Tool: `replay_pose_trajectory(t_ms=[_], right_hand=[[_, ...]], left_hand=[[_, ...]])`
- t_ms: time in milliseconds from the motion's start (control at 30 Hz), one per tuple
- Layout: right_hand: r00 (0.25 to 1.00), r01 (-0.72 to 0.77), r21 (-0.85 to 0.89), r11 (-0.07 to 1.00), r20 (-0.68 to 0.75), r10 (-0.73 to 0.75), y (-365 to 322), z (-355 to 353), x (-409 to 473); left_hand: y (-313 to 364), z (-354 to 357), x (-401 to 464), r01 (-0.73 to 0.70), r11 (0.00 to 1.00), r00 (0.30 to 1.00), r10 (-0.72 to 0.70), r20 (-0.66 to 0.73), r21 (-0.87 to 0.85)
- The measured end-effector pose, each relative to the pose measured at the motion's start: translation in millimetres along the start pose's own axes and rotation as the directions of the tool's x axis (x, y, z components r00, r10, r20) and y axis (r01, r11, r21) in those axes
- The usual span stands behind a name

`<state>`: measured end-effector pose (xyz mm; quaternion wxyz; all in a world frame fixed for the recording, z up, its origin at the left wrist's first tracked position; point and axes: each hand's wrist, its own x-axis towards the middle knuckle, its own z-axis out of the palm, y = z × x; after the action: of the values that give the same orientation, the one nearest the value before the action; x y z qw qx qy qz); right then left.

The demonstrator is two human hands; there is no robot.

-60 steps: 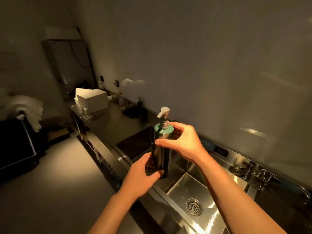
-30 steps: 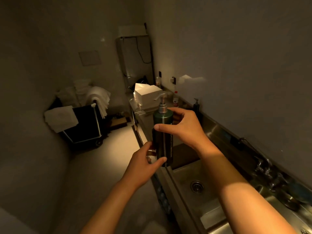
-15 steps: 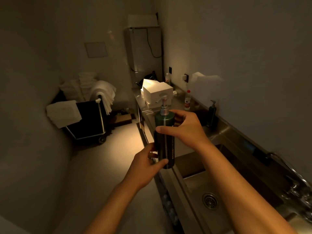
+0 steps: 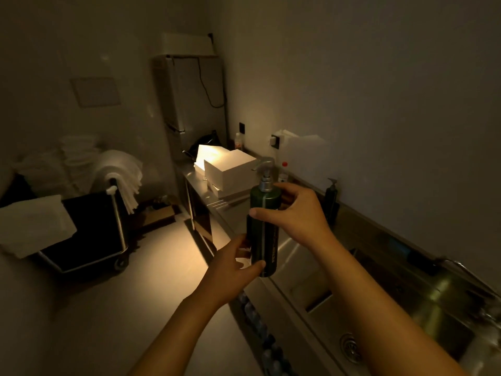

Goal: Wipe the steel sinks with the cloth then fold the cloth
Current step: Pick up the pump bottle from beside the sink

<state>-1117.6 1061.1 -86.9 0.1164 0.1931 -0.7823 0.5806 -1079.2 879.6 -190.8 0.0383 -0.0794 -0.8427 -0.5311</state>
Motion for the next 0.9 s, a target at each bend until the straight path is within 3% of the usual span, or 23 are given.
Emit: replay_pose_trajectory(t_ms=[267,600,900], right_hand=[[0.992,-0.054,-0.104,0.993,-0.120,0.041,19.0,14.6,27.2],[0.974,-0.135,-0.090,0.987,-0.193,0.116,74.8,0.8,58.9],[0.983,-0.181,-0.088,0.980,-0.014,0.181,143.2,-35.8,137.3]], left_hand=[[-21.0,-9.5,43.7,-0.062,0.997,0.988,0.067,0.140,-0.035],[-46.6,4.7,109.5,-0.093,0.996,0.958,0.093,0.272,-0.011],[-76.1,21.9,211.9,-0.027,1.000,0.926,0.029,0.378,-0.010]])
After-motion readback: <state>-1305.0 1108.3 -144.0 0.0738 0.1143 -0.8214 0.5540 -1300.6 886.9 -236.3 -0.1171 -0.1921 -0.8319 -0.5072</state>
